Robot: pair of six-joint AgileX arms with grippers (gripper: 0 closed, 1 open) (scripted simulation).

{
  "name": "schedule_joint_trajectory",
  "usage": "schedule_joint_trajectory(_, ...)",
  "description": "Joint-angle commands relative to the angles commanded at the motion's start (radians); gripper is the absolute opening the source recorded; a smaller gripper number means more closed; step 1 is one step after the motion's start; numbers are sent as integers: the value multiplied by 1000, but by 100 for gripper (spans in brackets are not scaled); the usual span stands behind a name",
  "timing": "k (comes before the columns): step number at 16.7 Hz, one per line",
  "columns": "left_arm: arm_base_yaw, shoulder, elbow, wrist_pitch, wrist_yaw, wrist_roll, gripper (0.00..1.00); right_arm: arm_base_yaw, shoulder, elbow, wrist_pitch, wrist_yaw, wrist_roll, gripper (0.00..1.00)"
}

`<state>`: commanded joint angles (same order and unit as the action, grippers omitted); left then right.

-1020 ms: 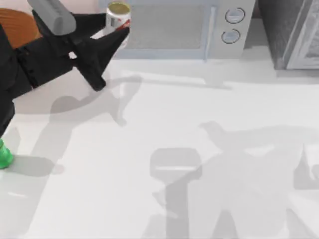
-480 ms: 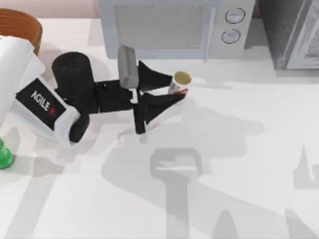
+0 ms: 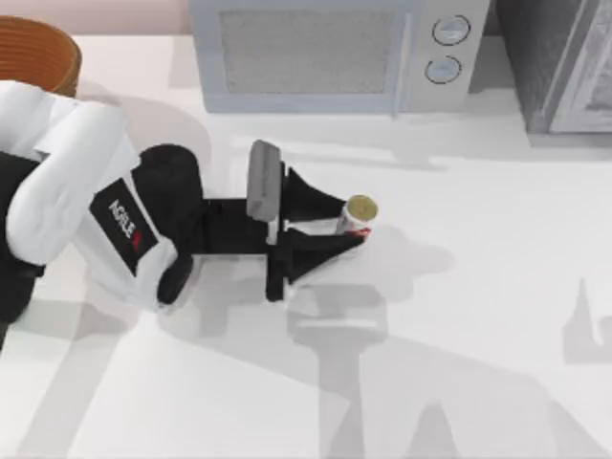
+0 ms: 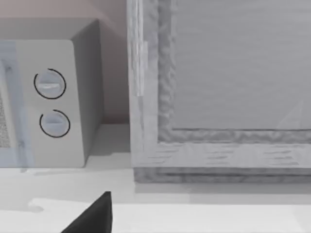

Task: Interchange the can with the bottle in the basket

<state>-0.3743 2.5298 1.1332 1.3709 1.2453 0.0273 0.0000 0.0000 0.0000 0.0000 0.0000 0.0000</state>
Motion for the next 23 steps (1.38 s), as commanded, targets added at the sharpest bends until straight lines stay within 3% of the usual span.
schedule_joint_trajectory(3, 0, 0, 0, 0, 0, 0, 0, 0, 0, 0, 0, 0, 0, 100)
schedule_joint_trajectory(16, 0, 0, 0, 0, 0, 0, 98, 0, 0, 0, 0, 0, 0, 100)
schedule_joint_trajectory(23, 0, 0, 0, 0, 0, 0, 100, 0, 0, 0, 0, 0, 0, 100)
